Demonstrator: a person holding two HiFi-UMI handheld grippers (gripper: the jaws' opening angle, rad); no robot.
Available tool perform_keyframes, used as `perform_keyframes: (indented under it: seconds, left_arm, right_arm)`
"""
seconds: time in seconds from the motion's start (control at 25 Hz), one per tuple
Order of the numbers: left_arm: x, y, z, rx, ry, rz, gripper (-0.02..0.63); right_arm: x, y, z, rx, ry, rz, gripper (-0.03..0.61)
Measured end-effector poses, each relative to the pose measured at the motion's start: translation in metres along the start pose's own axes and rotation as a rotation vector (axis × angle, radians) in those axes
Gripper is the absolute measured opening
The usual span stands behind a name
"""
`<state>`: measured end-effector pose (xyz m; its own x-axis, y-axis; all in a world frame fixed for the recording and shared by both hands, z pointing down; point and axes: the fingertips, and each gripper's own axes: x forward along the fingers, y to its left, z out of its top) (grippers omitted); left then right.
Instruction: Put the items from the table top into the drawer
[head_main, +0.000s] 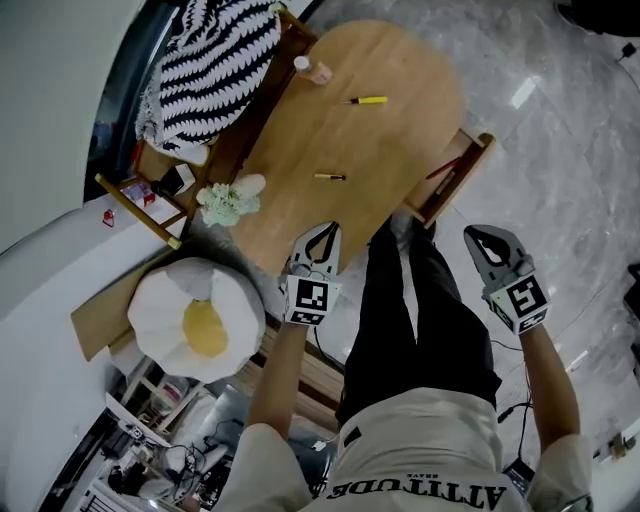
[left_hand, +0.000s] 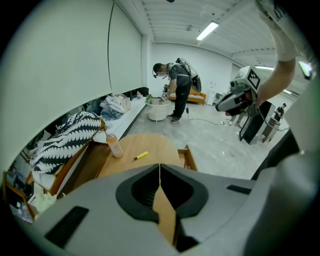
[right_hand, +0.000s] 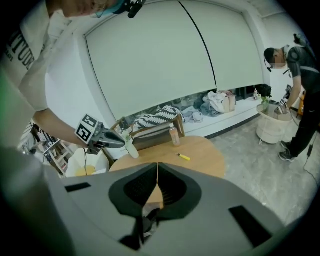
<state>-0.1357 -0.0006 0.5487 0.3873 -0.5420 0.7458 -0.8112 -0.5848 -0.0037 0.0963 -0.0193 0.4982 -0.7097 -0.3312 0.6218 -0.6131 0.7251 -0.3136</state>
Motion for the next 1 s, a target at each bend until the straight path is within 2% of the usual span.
perform_keyframes:
  seconds: [0.12, 0.36, 0.48, 0.84, 0.92, 1.0]
  left_arm:
    - [0.028, 0.006, -0.024, 0.038, 0.049, -0.050, 0.023]
    - [0.082, 0.030, -0.073, 0.145, 0.137, -0.109, 0.023]
    - [0.104, 0.035, -0.095, 0.200, 0.181, -0.145, 0.025]
    - [0.163, 0.050, -0.140, 0.318, 0.274, -0.236, 0.025]
    - [0.175, 0.053, -0.152, 0.351, 0.307, -0.251, 0.039]
    - [0.187, 0.054, -0.163, 0.384, 0.340, -0.272, 0.098]
  right_arm:
    - [0.019, 0.005, -0.008, 0.019, -0.007, 0.034, 0.021]
    - [0.059, 0.010, -0.038, 0.029, 0.042, 0.056, 0.021]
    - [0.072, 0.013, -0.054, 0.076, 0.059, 0.048, 0.021]
    - [0.116, 0.011, -0.085, 0.117, 0.077, 0.034, 0.021]
    - [0.123, 0.012, -0.093, 0.130, 0.074, 0.031, 0.021]
    - [0.129, 0.012, -0.102, 0.146, 0.074, 0.029, 0.021]
